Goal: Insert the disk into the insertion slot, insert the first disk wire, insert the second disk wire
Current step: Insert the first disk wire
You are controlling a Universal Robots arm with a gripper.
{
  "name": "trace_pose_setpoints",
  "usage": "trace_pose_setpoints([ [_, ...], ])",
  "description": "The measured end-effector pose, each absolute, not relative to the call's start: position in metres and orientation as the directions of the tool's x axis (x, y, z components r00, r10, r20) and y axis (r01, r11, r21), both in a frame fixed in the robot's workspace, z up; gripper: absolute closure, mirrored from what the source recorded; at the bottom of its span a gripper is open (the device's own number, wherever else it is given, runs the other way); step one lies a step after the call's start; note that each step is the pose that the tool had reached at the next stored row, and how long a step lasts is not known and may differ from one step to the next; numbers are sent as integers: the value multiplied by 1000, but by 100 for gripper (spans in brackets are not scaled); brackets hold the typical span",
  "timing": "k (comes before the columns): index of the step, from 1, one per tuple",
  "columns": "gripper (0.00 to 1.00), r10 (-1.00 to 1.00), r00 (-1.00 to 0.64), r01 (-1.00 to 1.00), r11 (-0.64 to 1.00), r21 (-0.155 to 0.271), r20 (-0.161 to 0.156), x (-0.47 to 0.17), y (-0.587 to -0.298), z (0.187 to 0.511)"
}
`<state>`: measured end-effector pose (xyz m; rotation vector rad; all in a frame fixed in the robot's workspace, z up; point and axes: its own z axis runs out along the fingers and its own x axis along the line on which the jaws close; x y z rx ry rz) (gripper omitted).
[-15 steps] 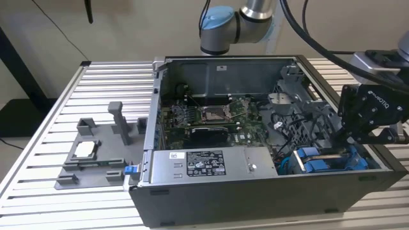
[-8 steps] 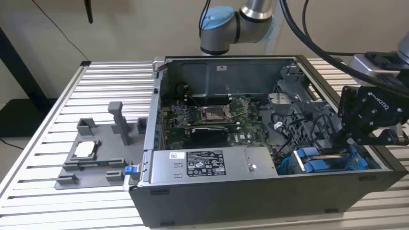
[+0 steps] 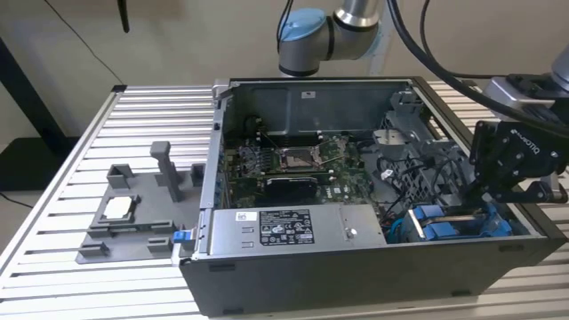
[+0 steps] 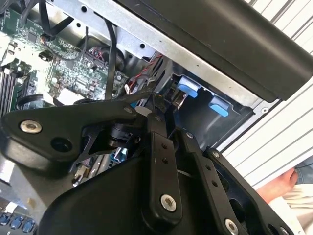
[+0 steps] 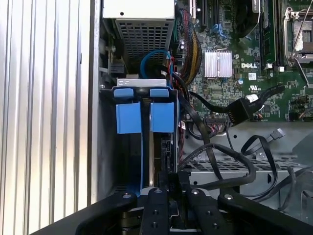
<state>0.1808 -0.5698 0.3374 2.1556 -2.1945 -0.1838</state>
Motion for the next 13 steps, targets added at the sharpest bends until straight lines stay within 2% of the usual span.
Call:
trace_pose_setpoints([
  [13,81,-999,-22,-992,16,127,-42,181,-570,332],
])
